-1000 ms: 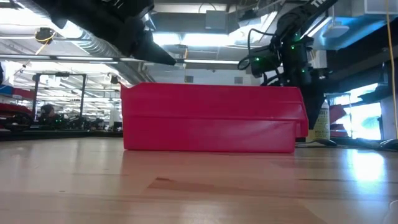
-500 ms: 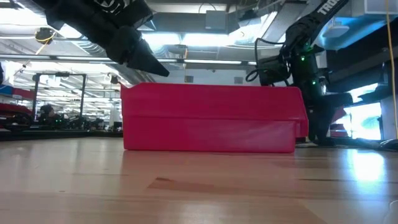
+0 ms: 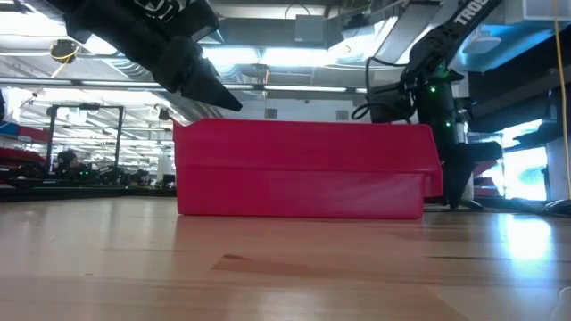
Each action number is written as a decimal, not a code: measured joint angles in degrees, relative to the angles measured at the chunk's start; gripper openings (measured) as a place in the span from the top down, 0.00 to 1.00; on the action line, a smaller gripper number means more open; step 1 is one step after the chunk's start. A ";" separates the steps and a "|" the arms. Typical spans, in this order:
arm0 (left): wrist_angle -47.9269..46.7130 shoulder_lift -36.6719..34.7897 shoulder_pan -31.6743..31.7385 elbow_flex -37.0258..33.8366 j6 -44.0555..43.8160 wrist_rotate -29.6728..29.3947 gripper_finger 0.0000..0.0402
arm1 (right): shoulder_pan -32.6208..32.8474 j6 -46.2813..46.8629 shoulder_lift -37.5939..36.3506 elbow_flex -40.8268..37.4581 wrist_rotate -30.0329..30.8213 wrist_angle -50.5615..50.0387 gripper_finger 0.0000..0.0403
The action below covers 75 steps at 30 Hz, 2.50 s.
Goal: Sort silverware
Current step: Put the black spoon into the middle red bin
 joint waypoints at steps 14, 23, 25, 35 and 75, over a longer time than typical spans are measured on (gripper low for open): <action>-0.21 0.00 0.00 0.00 0.04 -0.04 1.00 | 0.04 1.15 -2.73 -4.01 -0.72 0.85 0.92; -0.15 0.00 0.00 0.00 -0.39 -0.07 1.00 | 0.02 5.59 -9.65 -4.01 -2.80 -10.06 0.97; -0.04 0.00 0.00 0.00 -0.27 -0.09 1.00 | 0.02 6.94 -11.18 -3.42 -4.02 -12.67 0.97; 0.53 0.00 0.26 0.00 0.18 -0.13 1.00 | 0.09 11.12 -18.88 7.26 -4.15 -27.15 0.99; 26.21 -0.02 12.92 1.90 -24.67 10.29 0.42 | 18.18 0.71 -8.38 28.37 23.56 6.93 0.99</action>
